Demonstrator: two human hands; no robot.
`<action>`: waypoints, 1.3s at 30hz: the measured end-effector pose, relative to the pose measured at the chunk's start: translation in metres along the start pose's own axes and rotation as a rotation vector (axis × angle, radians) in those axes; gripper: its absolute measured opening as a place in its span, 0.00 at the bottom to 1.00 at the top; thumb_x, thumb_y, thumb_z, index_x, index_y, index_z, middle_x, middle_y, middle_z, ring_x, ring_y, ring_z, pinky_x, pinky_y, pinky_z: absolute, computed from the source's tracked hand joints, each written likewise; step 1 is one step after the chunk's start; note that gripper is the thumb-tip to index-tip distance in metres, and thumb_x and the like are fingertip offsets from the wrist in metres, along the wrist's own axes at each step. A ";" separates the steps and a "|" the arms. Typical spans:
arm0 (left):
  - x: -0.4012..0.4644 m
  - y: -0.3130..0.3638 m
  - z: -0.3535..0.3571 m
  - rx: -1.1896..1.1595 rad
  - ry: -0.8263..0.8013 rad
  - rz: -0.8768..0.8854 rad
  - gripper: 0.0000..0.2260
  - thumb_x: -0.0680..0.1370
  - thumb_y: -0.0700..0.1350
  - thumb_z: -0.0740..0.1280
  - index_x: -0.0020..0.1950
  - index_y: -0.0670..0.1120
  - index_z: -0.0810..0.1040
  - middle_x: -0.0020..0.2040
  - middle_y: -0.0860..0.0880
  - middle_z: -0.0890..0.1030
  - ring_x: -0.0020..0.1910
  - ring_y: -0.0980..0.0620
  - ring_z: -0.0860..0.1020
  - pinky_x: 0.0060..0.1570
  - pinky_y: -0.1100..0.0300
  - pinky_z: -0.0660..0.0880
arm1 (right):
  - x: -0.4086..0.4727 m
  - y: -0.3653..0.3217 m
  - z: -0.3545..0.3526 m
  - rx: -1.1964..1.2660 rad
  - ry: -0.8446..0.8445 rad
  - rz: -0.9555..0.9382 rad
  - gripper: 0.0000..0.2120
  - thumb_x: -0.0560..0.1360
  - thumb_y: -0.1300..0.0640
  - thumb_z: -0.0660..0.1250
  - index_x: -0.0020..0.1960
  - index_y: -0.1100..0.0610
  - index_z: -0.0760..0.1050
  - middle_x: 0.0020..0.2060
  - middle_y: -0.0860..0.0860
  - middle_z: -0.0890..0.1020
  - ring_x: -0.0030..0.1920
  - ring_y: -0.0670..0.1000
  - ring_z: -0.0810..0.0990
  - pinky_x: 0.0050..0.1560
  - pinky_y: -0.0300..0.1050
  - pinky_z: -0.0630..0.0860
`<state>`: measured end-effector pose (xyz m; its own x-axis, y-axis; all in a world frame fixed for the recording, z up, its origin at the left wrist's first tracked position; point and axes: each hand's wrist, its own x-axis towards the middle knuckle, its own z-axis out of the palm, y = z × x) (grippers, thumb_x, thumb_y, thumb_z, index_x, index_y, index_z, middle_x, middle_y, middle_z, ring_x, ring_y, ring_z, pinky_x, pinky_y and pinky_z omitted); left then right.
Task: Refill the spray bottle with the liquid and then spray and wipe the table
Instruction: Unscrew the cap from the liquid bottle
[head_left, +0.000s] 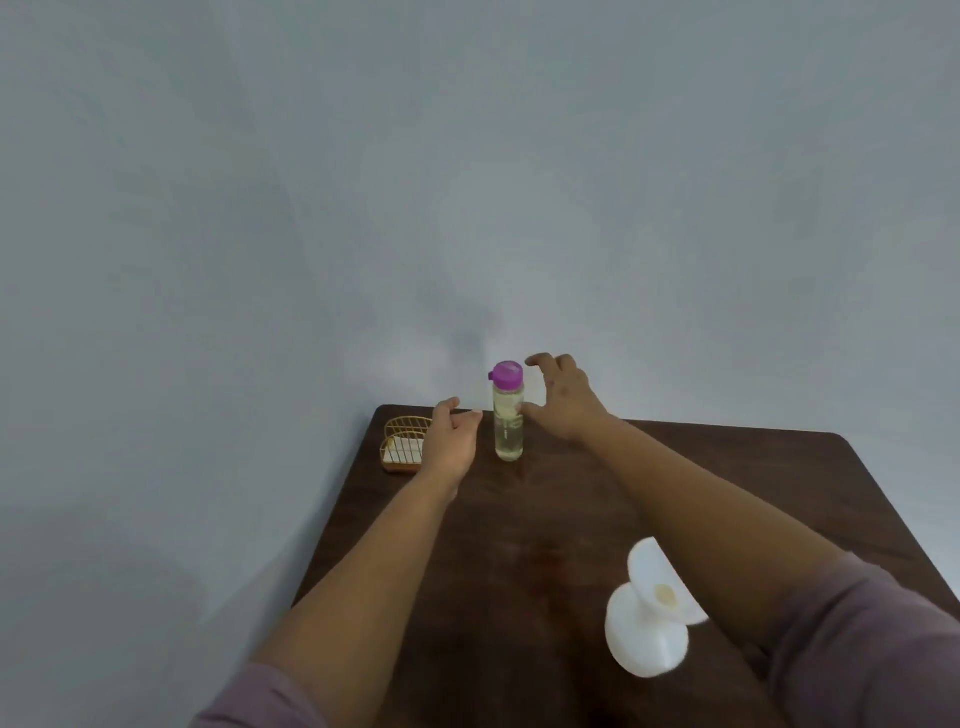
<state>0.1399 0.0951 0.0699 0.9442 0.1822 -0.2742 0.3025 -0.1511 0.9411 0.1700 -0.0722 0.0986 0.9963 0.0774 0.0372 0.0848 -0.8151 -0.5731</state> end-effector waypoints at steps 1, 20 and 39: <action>0.011 0.000 -0.002 0.015 -0.003 -0.008 0.20 0.82 0.50 0.62 0.73 0.52 0.65 0.65 0.48 0.74 0.64 0.47 0.74 0.66 0.47 0.72 | 0.016 -0.005 0.006 -0.016 -0.020 0.005 0.33 0.72 0.50 0.72 0.71 0.49 0.60 0.65 0.56 0.66 0.64 0.59 0.68 0.62 0.51 0.70; 0.054 -0.025 -0.005 0.047 -0.246 -0.050 0.31 0.78 0.41 0.69 0.77 0.49 0.60 0.74 0.48 0.68 0.71 0.47 0.68 0.70 0.50 0.68 | 0.059 -0.028 0.039 -0.146 -0.109 0.052 0.14 0.75 0.54 0.68 0.59 0.55 0.71 0.49 0.54 0.67 0.43 0.54 0.72 0.41 0.42 0.67; -0.137 -0.118 -0.014 0.265 -0.269 0.150 0.35 0.65 0.56 0.77 0.69 0.61 0.66 0.59 0.62 0.77 0.68 0.53 0.69 0.66 0.49 0.70 | -0.173 -0.055 0.033 -0.267 -0.326 -0.094 0.18 0.74 0.56 0.70 0.62 0.49 0.69 0.52 0.52 0.68 0.49 0.55 0.77 0.48 0.45 0.76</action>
<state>-0.0267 0.1015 -0.0011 0.9702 -0.1167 -0.2124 0.1481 -0.4081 0.9008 -0.0079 -0.0220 0.0966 0.9312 0.3010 -0.2058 0.2184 -0.9123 -0.3463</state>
